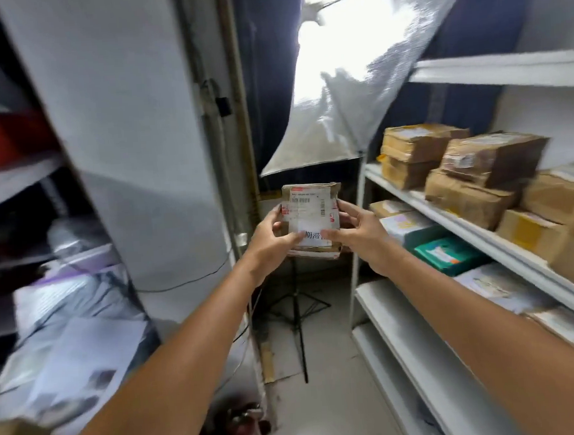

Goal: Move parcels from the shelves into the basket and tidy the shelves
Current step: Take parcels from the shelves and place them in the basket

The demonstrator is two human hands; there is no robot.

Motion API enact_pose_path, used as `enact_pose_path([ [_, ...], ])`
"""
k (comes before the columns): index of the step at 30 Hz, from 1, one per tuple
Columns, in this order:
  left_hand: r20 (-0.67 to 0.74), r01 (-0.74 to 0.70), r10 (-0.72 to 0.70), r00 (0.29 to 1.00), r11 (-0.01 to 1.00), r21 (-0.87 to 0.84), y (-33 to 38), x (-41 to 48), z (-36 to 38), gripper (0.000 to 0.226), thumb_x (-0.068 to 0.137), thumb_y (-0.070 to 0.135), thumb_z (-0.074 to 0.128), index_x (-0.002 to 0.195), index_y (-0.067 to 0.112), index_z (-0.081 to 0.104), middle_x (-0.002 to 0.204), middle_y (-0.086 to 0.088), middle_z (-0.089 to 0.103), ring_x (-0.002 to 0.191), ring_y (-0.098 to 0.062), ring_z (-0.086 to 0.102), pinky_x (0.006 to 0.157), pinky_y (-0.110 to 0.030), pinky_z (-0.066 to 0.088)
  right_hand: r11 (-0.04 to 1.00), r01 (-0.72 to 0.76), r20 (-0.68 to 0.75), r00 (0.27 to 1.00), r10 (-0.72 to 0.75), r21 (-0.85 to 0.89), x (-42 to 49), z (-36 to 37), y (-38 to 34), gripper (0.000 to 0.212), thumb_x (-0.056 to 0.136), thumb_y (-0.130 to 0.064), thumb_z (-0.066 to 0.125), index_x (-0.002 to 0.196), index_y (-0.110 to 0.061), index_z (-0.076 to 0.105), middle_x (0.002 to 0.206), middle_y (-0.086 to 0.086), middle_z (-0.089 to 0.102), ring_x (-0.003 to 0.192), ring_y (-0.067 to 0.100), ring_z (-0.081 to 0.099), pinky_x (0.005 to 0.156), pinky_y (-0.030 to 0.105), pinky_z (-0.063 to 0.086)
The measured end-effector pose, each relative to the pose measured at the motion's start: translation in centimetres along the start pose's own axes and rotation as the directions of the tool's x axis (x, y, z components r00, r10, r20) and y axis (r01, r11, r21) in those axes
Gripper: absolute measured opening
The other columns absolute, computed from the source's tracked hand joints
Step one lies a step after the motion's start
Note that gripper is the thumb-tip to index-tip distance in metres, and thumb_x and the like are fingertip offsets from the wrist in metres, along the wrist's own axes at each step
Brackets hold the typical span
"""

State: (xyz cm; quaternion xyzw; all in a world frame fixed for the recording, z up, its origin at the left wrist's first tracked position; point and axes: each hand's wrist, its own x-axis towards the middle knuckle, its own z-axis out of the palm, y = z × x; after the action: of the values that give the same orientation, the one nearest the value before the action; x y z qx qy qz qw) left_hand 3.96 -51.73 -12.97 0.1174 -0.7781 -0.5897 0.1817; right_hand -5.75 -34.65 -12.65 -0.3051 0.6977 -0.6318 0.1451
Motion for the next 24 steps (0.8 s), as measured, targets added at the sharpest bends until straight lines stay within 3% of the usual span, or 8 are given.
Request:
enact_pose_path([
  [4,-0.194,0.109,-0.103,0.976,0.994,0.021,-1.6,-2.6,-3.1,0.078,0.081,0.025,0.078,0.146,0.024,0.035,0.128,0.005,0.059,0.114,-0.015,0.058,0.097,-0.039,0.052,1.0,-0.025,0.195,0.98,0.027,-0.012,1.8,3.8,0.8,0.077,0.081,-0.006,0.079,0.148,-0.023,0.044,0.121,-0.002,0.07,0.106,0.017,0.069,0.091,0.043,0.057],
  [7,-0.311,0.18,-0.162,0.936,0.983,0.029,-3.0,-5.6,-5.0,0.087,0.078,0.025,0.08,0.147,0.034,0.03,0.133,-0.002,0.058,0.119,-0.024,0.057,0.098,-0.049,0.052,1.0,-0.027,0.295,0.955,0.025,0.003,1.4,6.8,1.2,0.076,0.081,-0.003,0.078,0.146,-0.025,0.046,0.12,-0.004,0.07,0.103,0.013,0.07,0.09,0.038,0.057],
  [10,-0.414,0.218,-0.18,0.892,0.975,0.045,-3.8,-9.1,-6.8,0.089,0.079,0.022,0.081,0.15,0.032,0.027,0.131,0.002,0.055,0.119,-0.023,0.055,0.099,-0.048,0.051,1.0,-0.011,0.389,0.921,0.018,-0.02,0.2,9.7,1.3,0.06,0.08,-0.002,0.079,0.115,-0.048,0.063,0.106,-0.013,0.072,0.108,0.015,0.068,0.095,0.043,0.055],
  [12,-0.46,0.237,-0.197,0.866,0.971,0.03,-4.2,-11.9,-7.8,0.086,0.081,0.019,0.079,0.15,0.03,0.028,0.129,0.005,0.053,0.118,-0.018,0.054,0.103,-0.045,0.048,0.999,0.01,0.45,0.893,0.006,-0.033,-0.7,11.8,1.0,0.055,0.078,-0.005,0.08,0.103,-0.052,0.065,0.113,-0.009,0.072,0.117,0.02,0.063,0.099,0.05,0.052],
  [18,-0.585,0.253,-0.161,0.795,0.964,0.079,-5.1,-20.5,-10.8,0.078,0.082,0.016,0.078,0.146,0.028,0.036,0.131,0.01,0.049,0.121,-0.014,0.051,0.106,-0.036,0.044,0.998,0.042,0.504,0.864,-0.011,-0.05,-5.4,18.8,0.6,0.062,0.079,-0.014,0.081,0.133,-0.031,0.058,0.118,-0.007,0.067,0.119,0.016,0.059,0.099,0.048,0.052],
  [21,-0.641,0.287,-0.184,0.745,0.956,0.059,-5.7,-24.3,-11.7,0.082,0.082,0.014,0.079,0.148,0.025,0.033,0.134,0.007,0.046,0.121,-0.012,0.047,0.104,-0.033,0.044,0.998,0.035,0.54,0.841,-0.006,-0.043,-8.4,21.6,0.6,0.057,0.083,-0.008,0.076,0.131,-0.031,0.055,0.103,-0.017,0.063,0.115,0.012,0.059,0.099,0.039,0.052],
  [24,-0.679,0.336,-0.267,0.684,0.941,-0.032,-6.7,-28.6,-12.4,0.083,0.082,0.012,0.078,0.147,0.033,0.031,0.127,0.006,0.055,0.112,-0.012,0.056,0.096,-0.031,0.049,0.999,0.01,0.606,0.795,0.017,-0.041,-11.1,24.5,1.1,0.064,0.083,-0.006,0.077,0.138,-0.024,0.049,0.104,-0.016,0.065,0.106,0.007,0.064,0.094,0.033,0.056],
])
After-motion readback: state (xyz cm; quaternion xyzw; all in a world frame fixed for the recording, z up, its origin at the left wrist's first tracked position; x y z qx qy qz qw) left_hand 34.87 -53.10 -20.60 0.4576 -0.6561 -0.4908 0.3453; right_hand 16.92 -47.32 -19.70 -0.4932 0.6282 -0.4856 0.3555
